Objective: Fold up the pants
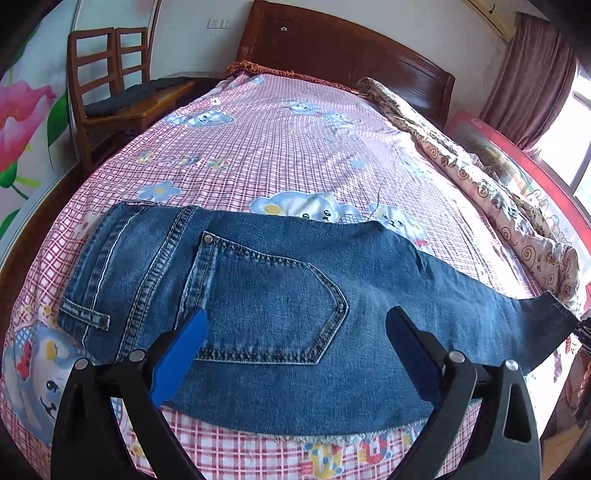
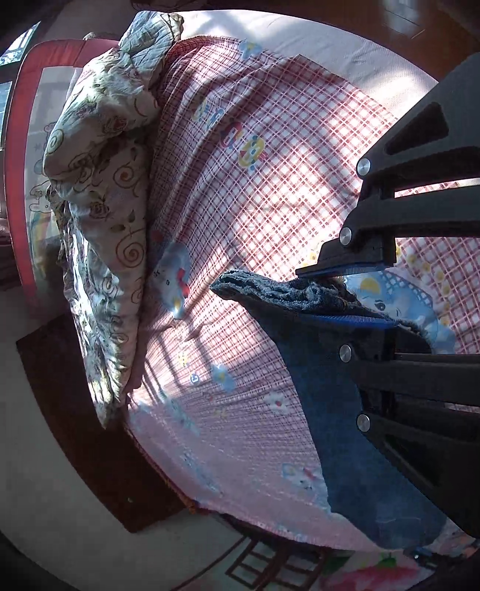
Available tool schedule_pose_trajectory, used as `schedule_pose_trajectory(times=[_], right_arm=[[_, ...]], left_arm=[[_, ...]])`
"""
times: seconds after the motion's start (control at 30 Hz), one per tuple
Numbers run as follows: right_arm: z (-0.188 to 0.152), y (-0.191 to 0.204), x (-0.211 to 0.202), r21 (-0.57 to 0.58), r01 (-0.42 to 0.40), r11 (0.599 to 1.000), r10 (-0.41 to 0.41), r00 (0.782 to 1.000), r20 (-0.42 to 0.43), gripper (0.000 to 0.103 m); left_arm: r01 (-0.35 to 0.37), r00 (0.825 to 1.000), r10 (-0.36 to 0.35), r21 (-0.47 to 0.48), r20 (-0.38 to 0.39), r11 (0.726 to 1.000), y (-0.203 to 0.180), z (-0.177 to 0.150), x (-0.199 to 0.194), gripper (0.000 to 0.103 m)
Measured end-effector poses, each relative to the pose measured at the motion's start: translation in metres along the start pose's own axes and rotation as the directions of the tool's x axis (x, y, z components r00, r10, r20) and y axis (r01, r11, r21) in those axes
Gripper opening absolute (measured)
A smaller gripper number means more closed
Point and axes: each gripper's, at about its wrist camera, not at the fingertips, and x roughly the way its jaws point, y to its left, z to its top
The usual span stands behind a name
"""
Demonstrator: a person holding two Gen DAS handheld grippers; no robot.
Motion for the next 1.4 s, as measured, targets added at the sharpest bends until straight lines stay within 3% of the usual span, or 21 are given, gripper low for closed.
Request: schedule_pose_trajectory(times=[0.23,0.43,0.57,0.63,0.73,0.9,1.0,1.1,1.2,1.3,1.37,1.4], right_arm=[[-0.011,0.138,-0.025,-0.267,-0.147,0.952,0.161,0.986,0.033,0.018],[-0.075,0.241,-0.002,-0.414,-0.275,0.868,0.258,0.961,-0.098,0.018],[-0.132,0.285,0.033,-0.500,-0.266,0.824,0.206,0.963,-0.173,0.018],[-0.160,0.295,0.055,-0.537,-0.251,0.806,0.156,0.964,-0.216,0.018],[-0.188,0.297,0.070,-0.576,-0.201,0.792,0.092,0.973,-0.213,0.018],[-0.189,0.305,0.060,-0.636,-0.152,0.757,0.073,0.986,-0.150,0.018],[-0.209,0.317,0.054,-0.756,-0.074,0.650,0.035,0.997,-0.067,0.018],[-0.228,0.317,0.058,-0.818,-0.046,0.573,0.013,0.999,-0.047,0.018],[-0.236,0.318,0.053,-0.861,-0.011,0.508,0.014,1.000,-0.005,0.018],[-0.252,0.322,0.049,-0.913,0.008,0.409,0.035,0.999,0.025,0.018],[-0.252,0.322,0.042,-0.919,-0.005,0.393,0.060,0.998,0.020,0.017],[-0.248,0.322,0.037,-0.910,-0.011,0.414,0.073,0.997,0.022,0.017]], left_arm=[[-0.027,0.991,0.024,-0.026,-0.135,0.999,0.030,-0.005,0.050,0.097],[-0.065,0.988,0.076,0.083,-0.137,0.994,0.016,-0.011,0.053,0.101],[-0.061,0.989,0.072,0.091,-0.128,0.994,0.016,-0.013,0.052,0.101],[-0.056,0.990,0.068,0.097,-0.126,0.994,0.016,-0.014,0.051,0.101],[-0.051,0.990,0.064,0.101,-0.124,0.994,0.016,-0.016,0.051,0.101],[-0.060,0.990,0.074,0.120,-0.120,0.991,0.015,-0.017,0.051,0.101],[-0.068,0.990,0.084,0.133,-0.115,0.989,0.013,-0.018,0.051,0.101],[-0.079,0.989,0.096,0.148,-0.114,0.986,0.011,-0.020,0.052,0.101],[-0.083,0.988,0.102,0.158,-0.113,0.984,0.011,-0.020,0.052,0.101],[-0.084,0.988,0.102,0.160,-0.113,0.984,0.010,-0.020,0.051,0.101],[-0.078,0.989,0.096,0.157,-0.114,0.985,0.011,-0.020,0.051,0.101],[-0.072,0.990,0.089,0.152,-0.113,0.986,0.012,-0.020,0.050,0.101]])
